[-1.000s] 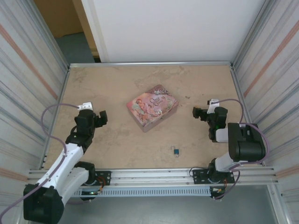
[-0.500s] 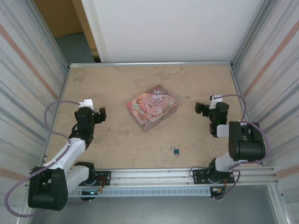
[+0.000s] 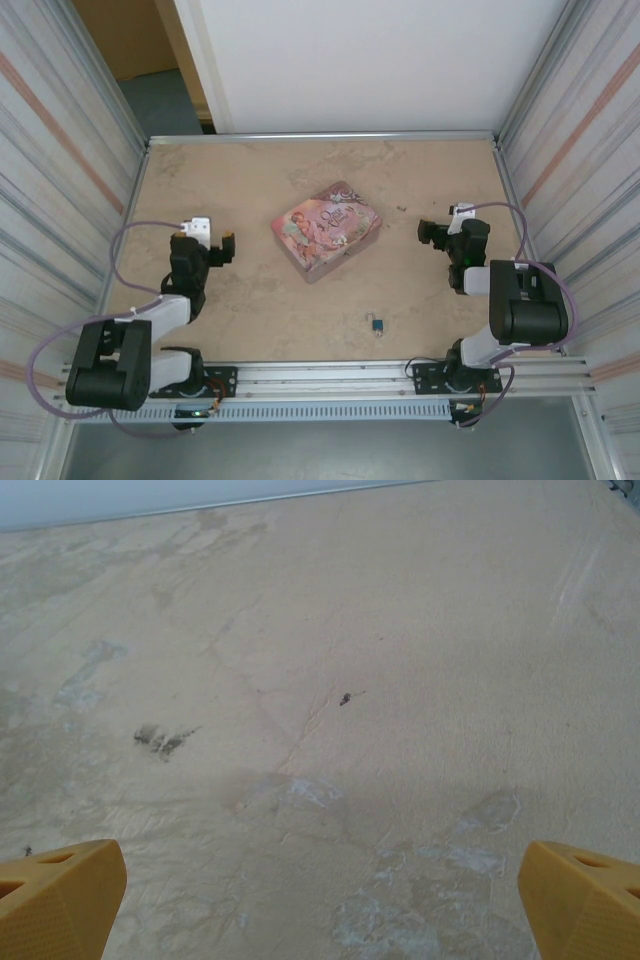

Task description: Unlock a padlock with a key

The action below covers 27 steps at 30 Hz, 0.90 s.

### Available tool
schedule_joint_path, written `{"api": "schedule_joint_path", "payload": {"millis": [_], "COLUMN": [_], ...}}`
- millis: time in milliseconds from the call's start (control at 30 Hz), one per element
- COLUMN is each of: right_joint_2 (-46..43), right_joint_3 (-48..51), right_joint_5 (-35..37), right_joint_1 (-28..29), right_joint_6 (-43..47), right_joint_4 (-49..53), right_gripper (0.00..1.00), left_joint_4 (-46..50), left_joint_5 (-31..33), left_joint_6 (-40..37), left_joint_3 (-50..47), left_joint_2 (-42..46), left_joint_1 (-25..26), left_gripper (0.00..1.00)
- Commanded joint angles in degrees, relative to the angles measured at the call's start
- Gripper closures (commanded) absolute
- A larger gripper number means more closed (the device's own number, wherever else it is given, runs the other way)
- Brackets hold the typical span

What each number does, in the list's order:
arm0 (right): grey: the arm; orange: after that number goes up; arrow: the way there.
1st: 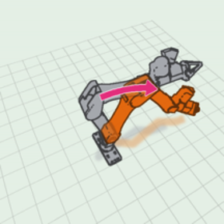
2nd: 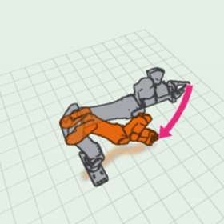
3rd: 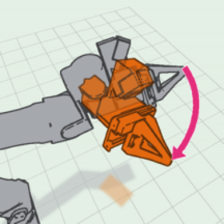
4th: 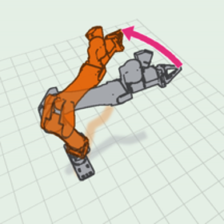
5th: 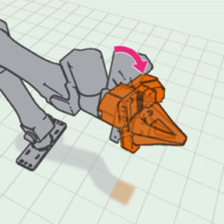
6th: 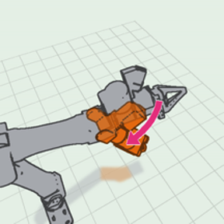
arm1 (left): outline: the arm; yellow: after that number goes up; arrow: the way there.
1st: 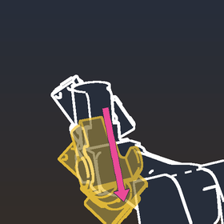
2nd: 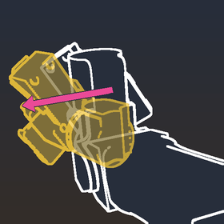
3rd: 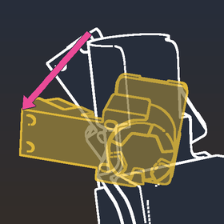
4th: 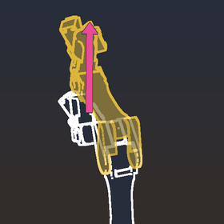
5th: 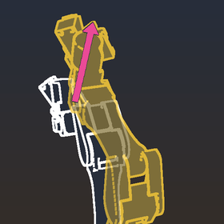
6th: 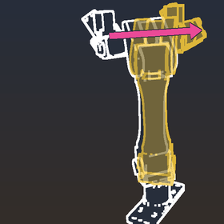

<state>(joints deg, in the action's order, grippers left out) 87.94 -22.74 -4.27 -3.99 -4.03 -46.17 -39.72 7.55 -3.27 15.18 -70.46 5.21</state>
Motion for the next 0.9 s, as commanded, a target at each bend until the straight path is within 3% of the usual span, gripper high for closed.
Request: {"api": "schedule_joint_path", "payload": {"millis": [0,400,533,733,800,867], "right_joint_2": [0.30,0.30,0.29,0.30,0.28,0.23], "right_joint_3": [-0.55,-0.60,-0.55,-0.55,-0.57,-0.59], "right_joint_5": [1.03,1.03,1.03,1.03,1.03,1.09], "right_joint_1": [0.39,0.39,0.44,0.41,0.39,0.41], "right_joint_6": [-0.80,-0.80,-0.80,-0.80,-0.85,-0.80], "right_joint_4": [0.50,0.47,0.52,0.46,0.49,0.49], "right_gripper": [0.01,0.01,0.01,0.01,0.01,0.01], "left_joint_4": [-9.71,-34.06,-26.98,-5.22,-6.03,-5.96], "left_joint_5": [-5.32,-7.42,-7.07,-7.96,-12.05,-11.80], "left_joint_6": [-1.62,-2.31,-2.27,-1.55,0.18,0.02], "left_joint_3": [-0.82,-5.74,-3.36,8.65,8.29,8.39], "left_joint_2": [-2.31,-17.33,-15.61,-16.28,-16.32,-16.29], "left_joint_1": [-1.38,-2.17,-2.18,-3.10,-5.54,-5.46], "left_gripper": [0.01,0.01,0.01,0.01,0.01,0.01]}}
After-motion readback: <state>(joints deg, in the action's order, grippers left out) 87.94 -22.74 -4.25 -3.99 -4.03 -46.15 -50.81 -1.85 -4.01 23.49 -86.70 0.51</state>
